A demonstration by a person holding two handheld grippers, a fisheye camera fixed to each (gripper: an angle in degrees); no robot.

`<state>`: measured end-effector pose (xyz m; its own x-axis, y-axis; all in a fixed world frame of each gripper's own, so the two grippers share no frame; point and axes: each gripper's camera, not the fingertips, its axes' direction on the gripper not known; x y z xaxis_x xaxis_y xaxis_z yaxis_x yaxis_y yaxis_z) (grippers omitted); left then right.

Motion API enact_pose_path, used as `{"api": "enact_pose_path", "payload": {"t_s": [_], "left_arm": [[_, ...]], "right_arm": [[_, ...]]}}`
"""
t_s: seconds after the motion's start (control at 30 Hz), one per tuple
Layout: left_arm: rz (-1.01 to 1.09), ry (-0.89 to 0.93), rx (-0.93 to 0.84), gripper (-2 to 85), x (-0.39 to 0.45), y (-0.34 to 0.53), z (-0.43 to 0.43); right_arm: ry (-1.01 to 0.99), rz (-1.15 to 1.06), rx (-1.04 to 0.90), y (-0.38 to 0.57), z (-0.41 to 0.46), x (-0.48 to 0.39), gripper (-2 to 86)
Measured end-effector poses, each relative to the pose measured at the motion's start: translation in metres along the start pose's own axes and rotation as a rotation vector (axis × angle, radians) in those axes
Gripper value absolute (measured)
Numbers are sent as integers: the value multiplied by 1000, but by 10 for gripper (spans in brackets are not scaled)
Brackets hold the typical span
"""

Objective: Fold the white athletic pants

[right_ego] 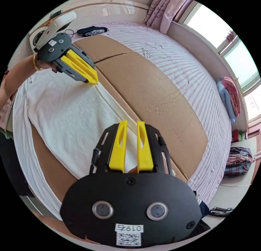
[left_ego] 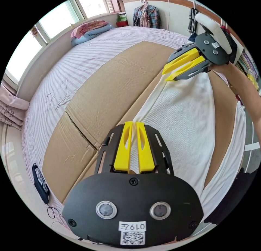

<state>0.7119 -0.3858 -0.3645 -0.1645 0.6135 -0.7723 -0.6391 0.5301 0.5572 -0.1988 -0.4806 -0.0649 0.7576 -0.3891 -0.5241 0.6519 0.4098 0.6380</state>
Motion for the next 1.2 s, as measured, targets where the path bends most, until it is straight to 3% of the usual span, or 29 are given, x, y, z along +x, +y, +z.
{"api": "enact_pose_path", "payload": {"t_s": [0.23, 0.43, 0.77, 1.2], "left_arm": [[-90, 40, 146, 9, -10, 12, -3], [-51, 65, 131, 8, 21, -24, 36], [22, 80, 56, 11, 76, -87, 106], [-3, -59, 96, 9, 118, -62, 132]], "right_arm": [[112, 293, -37, 76, -43, 97, 44], [-34, 458, -21, 119, -52, 140, 68], [-8, 366, -58, 141, -66, 136, 86], [139, 436, -2, 169, -96, 115, 92]]}}
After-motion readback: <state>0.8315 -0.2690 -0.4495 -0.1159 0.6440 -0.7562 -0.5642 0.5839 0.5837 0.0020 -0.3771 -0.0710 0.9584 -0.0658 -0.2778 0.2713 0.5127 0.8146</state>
